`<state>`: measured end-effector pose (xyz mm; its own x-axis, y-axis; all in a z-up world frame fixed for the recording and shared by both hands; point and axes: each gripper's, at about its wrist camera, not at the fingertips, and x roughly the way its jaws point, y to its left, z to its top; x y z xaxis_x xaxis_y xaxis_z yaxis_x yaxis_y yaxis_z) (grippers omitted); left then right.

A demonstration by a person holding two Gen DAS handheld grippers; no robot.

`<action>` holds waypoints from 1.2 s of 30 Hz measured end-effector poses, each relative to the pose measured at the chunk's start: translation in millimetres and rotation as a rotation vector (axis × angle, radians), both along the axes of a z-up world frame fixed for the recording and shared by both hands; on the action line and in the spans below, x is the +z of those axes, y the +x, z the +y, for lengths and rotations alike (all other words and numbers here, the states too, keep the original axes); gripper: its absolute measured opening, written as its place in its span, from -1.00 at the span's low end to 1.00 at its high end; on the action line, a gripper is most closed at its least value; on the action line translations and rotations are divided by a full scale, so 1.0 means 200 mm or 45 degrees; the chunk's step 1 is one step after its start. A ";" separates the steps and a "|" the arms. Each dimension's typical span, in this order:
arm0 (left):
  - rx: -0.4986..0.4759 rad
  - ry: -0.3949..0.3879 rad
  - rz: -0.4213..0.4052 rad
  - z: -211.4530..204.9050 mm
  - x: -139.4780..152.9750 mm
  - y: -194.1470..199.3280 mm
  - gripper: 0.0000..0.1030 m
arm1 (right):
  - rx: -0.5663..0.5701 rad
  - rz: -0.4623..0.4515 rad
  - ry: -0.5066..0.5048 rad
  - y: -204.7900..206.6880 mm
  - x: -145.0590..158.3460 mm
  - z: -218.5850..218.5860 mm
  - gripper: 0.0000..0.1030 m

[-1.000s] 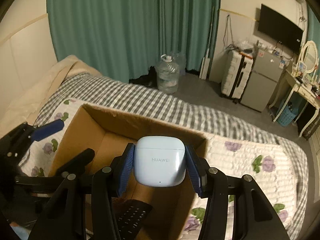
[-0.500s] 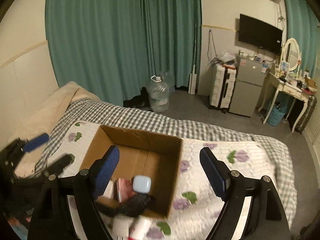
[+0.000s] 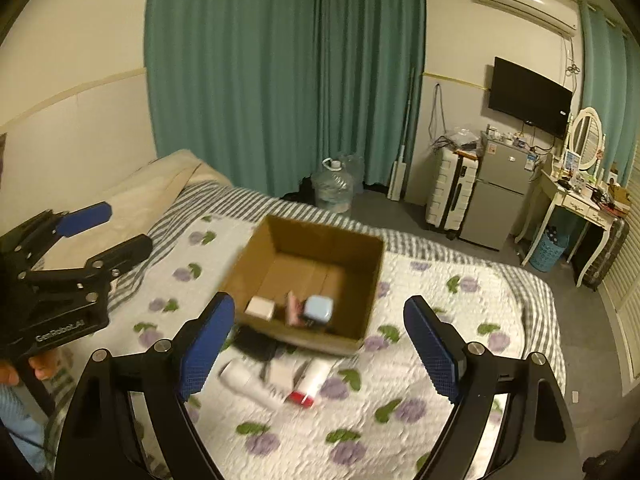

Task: Organize rigid objects
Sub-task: 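Grasp the white hair dryer with the right tool while the left tool grasps the white adapter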

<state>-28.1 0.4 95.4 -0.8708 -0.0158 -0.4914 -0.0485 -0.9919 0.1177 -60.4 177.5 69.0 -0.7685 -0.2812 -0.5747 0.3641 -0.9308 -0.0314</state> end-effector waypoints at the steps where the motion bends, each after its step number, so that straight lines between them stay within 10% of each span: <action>1: 0.004 -0.002 -0.014 0.00 -0.03 0.02 0.47 | 0.012 -0.007 0.005 0.03 -0.04 -0.01 0.69; 17: 0.191 0.050 -0.329 -0.21 -0.83 -0.03 0.47 | 0.332 -0.338 0.212 -0.09 -0.96 -0.41 0.47; 36: 0.241 0.068 -0.424 -0.33 -0.96 -0.10 0.47 | 0.427 -0.362 0.388 -0.24 -1.24 -0.62 0.00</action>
